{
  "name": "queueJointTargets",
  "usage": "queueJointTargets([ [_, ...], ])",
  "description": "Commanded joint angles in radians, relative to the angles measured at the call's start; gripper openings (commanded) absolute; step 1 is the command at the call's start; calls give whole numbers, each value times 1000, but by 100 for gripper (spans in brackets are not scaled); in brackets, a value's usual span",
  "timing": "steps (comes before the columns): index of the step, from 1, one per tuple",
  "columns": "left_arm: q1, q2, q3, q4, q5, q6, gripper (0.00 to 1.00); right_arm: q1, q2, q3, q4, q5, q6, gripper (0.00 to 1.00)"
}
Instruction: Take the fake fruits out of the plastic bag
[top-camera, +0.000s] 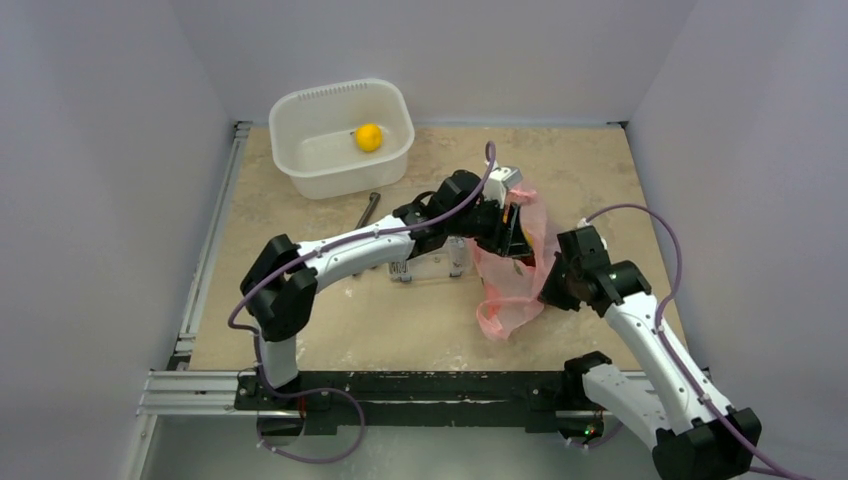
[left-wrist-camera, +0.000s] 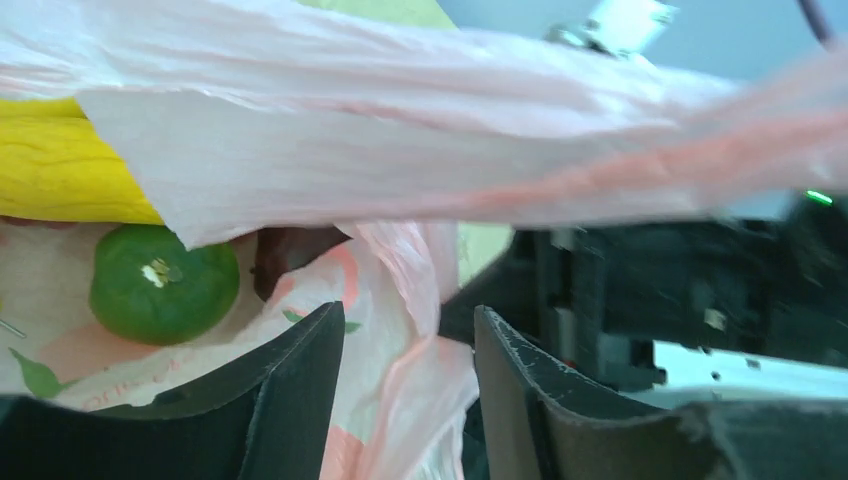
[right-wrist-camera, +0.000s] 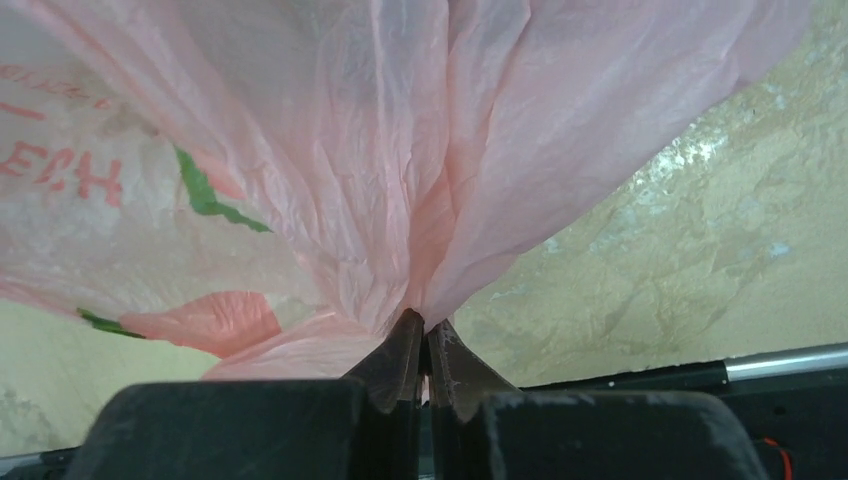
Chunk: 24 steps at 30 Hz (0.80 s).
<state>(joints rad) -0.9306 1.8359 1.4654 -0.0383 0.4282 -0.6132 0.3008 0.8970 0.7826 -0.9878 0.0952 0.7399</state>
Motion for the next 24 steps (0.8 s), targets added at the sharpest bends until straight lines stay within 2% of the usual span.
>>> queueJointTargets([
  [1, -3, 64, 61, -34, -119, 38, 44, 1, -68, 20, 35, -43, -37, 0],
  [3, -2, 78, 68, -66, -187, 35, 33, 1, -87, 29, 19, -37, -35, 0],
  [7, -1, 82, 53, -98, -293, -15, 32, 1, -108, 30, 11, -34, -37, 0],
  [13, 10, 142, 94, -123, -340, -254, 65, 1, -110, 30, 21, -38, -38, 0],
  [17, 13, 201, 117, -116, -363, -430, 75, 2, -116, 45, 23, -30, -48, 0],
  [21, 15, 236, 163, -180, -445, -555, 83, 3, -124, 49, 24, -29, -57, 0],
  [24, 16, 258, 202, -221, -518, -625, 85, 2, -134, 44, 27, -25, -64, 0],
])
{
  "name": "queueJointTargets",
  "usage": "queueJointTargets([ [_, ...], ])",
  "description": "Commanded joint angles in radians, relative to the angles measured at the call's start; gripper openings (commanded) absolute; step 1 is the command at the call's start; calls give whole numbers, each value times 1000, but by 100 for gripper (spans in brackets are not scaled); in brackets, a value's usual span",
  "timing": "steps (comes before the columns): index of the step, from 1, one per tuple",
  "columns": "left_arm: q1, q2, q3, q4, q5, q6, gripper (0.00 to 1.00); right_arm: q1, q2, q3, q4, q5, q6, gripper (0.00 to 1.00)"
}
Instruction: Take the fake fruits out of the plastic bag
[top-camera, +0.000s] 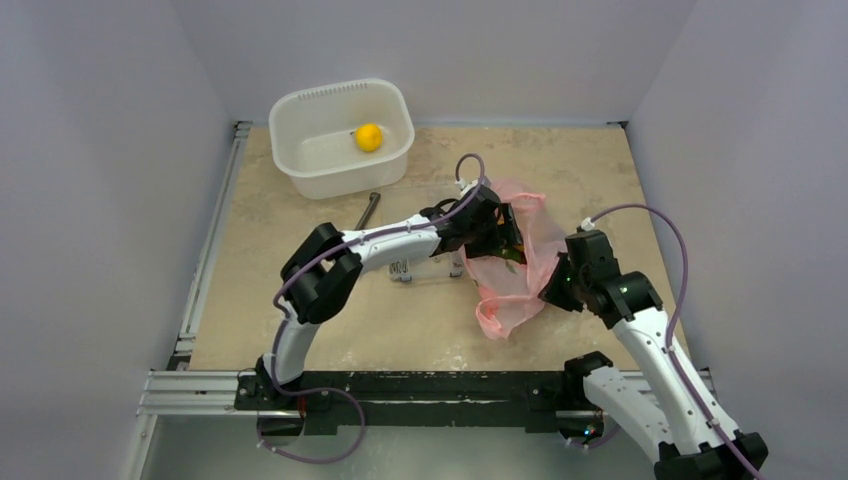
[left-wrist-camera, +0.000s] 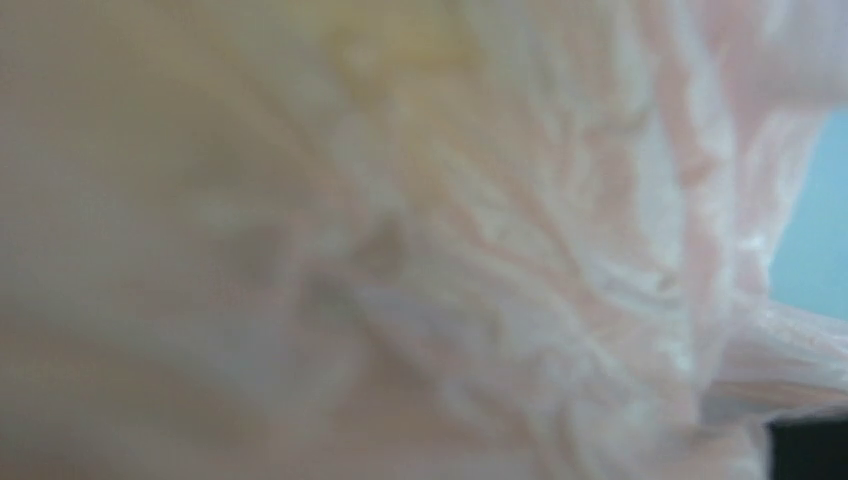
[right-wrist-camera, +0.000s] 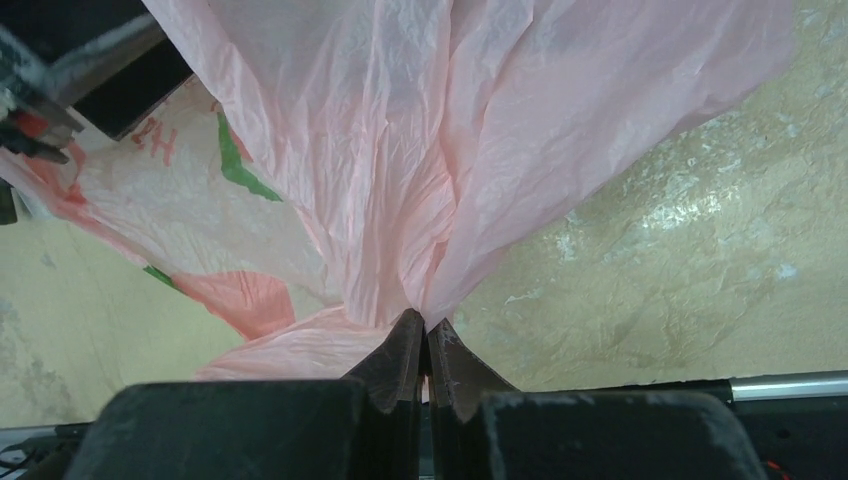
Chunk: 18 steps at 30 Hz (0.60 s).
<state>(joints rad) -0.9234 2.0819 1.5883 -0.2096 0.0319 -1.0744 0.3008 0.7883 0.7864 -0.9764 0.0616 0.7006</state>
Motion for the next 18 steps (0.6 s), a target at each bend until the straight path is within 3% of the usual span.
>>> queueJointTargets([
  [1, 10, 18, 86, -48, -141, -180, 85, 2, -24, 38, 16, 8, -26, 0],
  [8, 15, 120, 125, 1, -151, -333, 76, 3, -32, 46, 30, 13, -30, 0],
  [12, 14, 175, 183, 38, -182, -317, 73, 2, -45, 40, 23, 37, -29, 0],
  [15, 26, 166, 167, 93, -169, -273, 50, 2, -54, 54, 17, 73, -28, 0],
  [18, 34, 114, 99, 153, -124, -252, 36, 2, -50, 55, 42, 106, -18, 0],
])
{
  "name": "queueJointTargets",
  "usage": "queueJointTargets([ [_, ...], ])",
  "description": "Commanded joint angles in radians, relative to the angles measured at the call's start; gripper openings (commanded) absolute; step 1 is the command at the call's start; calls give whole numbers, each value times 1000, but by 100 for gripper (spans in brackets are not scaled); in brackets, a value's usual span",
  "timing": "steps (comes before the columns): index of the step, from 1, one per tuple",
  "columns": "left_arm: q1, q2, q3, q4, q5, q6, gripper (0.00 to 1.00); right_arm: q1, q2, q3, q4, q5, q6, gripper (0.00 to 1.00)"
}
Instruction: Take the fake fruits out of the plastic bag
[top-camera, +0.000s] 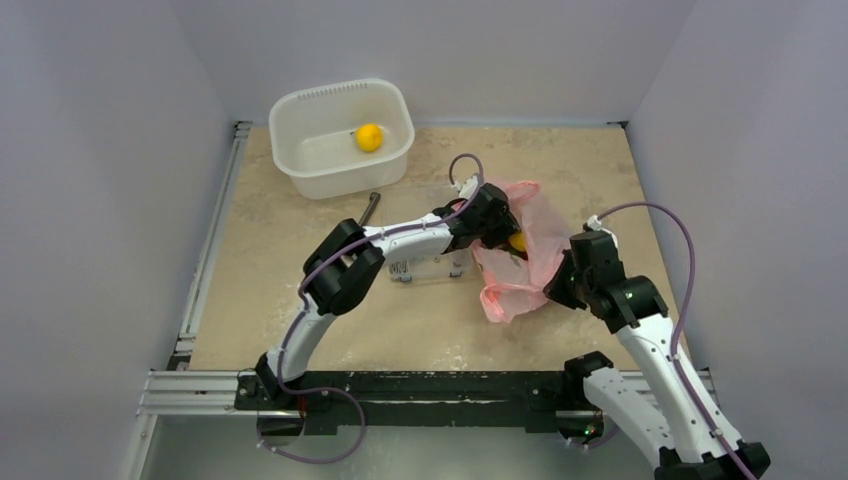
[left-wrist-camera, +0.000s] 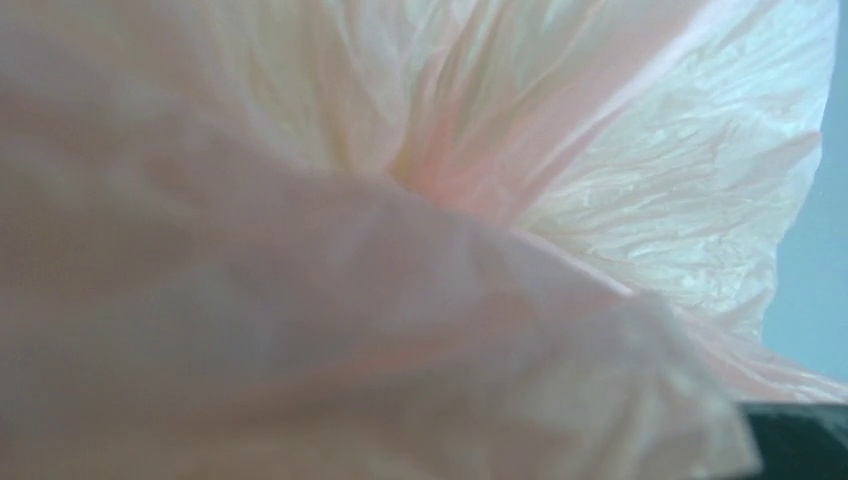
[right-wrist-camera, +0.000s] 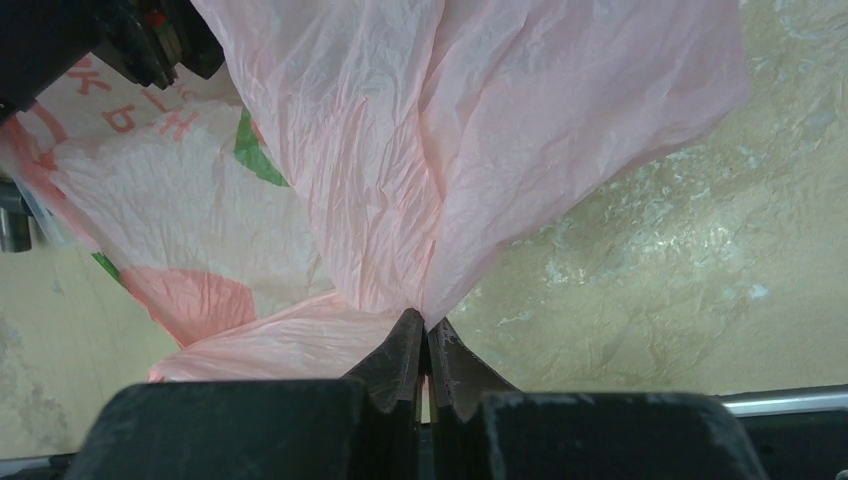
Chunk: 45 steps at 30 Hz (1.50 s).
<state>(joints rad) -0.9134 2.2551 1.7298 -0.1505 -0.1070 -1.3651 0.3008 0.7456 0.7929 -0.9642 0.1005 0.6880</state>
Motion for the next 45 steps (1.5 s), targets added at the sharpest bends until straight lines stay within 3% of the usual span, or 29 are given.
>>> queueJointTargets([
  [1, 29, -81, -63, 119, 43, 45, 34, 2, -1, 45, 46, 70, 2, 0],
  [14, 86, -384, -402, 443, 514, 125, 21, 1, 40, 71, 142, 103, 3, 0],
  [23, 120, -472, -587, 915, 949, -121, 14, 1, 22, 42, 187, 113, -23, 0],
  [26, 128, -559, -663, 869, 1004, -77, 6, 1, 16, 42, 195, 129, -22, 0],
  [28, 143, -660, -711, 684, 997, 62, 3, 1, 16, 47, 196, 134, -22, 0],
  [32, 187, -814, -595, -132, 795, 602, 0, 1, 18, 50, 197, 134, -25, 0],
  [35, 252, -863, -492, -457, 547, 838, 0, 1, 22, 48, 201, 128, -28, 0],
  [37, 323, -899, -456, -555, 341, 889, 0, 1, 25, 47, 203, 123, -30, 0],
  [40, 392, -911, -373, -570, -18, 926, 0, 0, 29, 42, 210, 114, -34, 0],
  [43, 416, -864, -325, -392, -253, 1024, 0, 1, 34, 38, 218, 104, -39, 0],
  [45, 458, -781, -236, -309, -290, 1115, 0, 1, 42, 42, 214, 91, -45, 0],
])
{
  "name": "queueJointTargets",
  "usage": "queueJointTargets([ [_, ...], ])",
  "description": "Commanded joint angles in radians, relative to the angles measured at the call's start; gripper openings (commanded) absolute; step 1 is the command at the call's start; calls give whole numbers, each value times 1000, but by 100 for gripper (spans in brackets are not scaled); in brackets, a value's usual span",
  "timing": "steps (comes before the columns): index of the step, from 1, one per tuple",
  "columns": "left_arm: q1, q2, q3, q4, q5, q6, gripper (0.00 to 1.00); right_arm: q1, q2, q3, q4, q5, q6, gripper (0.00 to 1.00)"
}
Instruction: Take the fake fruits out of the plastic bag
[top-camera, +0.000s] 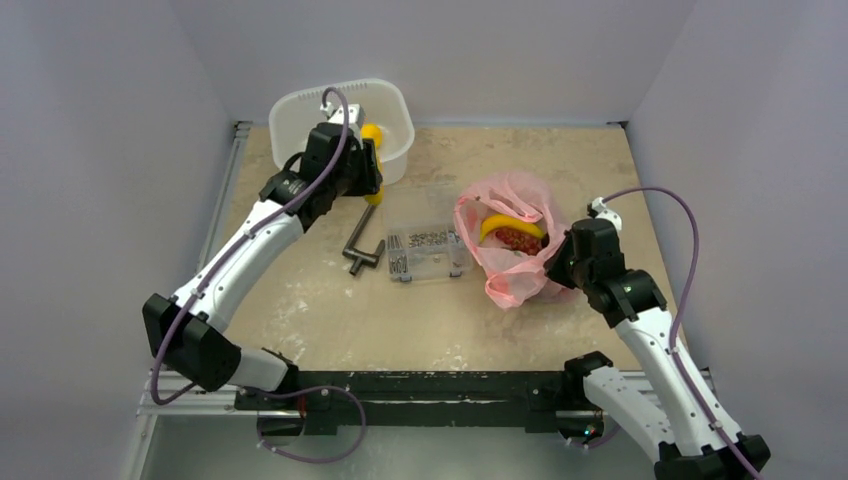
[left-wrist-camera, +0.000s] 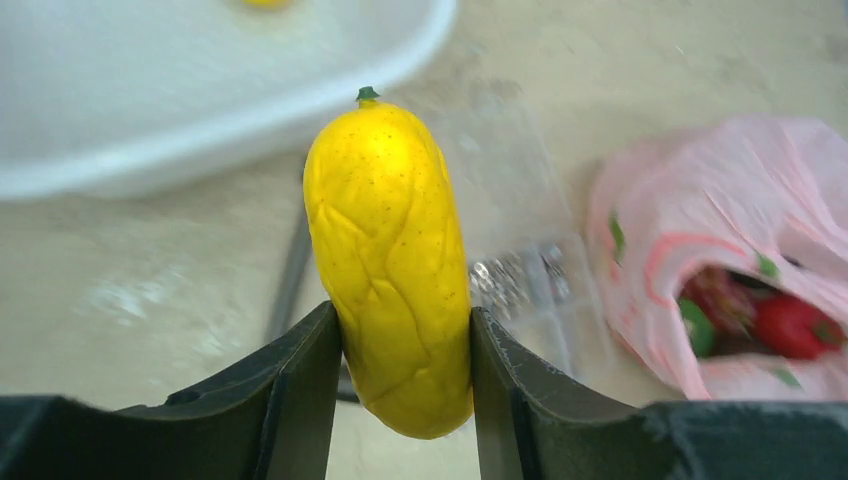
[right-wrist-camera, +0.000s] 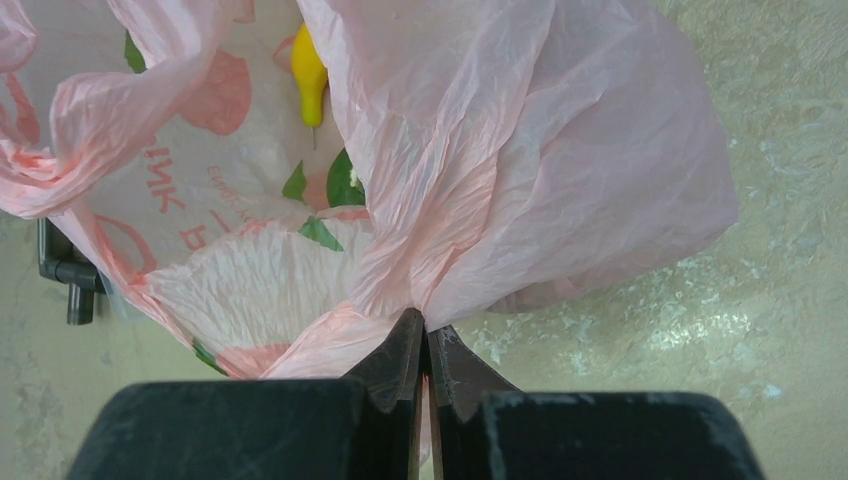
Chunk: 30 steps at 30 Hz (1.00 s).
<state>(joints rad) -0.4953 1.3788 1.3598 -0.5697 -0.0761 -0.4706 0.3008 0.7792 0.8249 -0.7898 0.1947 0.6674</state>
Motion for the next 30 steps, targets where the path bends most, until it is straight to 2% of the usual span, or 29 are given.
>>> queueJointTargets([
  [1, 64, 138, 209, 112, -325, 239, 0, 1, 11, 14, 33, -5, -27, 0],
  [9, 209, 553, 679, 94, -348, 497, 0, 1, -10, 16, 22, -20, -32, 0],
  [15, 272, 726, 780, 127, -300, 529, 0, 1, 1, 32, 33, -43, -30, 0],
  [16, 276, 751, 795, 117, -297, 532, 3, 1, 6, 37, 33, -41, -31, 0],
  [20, 311, 848, 849, 36, -230, 500, 24, 1, 16, 51, 35, -45, -39, 0],
  [25, 359, 865, 854, -41, -149, 390, 66, 1, 10, 34, 45, -45, -33, 0],
  [27, 371, 844, 851, -69, -138, 353, 76, 1, 7, 28, 49, -44, -31, 0],
  [30, 392, 774, 826, -108, -81, 274, 83, 1, 9, 31, 50, -49, -32, 0],
])
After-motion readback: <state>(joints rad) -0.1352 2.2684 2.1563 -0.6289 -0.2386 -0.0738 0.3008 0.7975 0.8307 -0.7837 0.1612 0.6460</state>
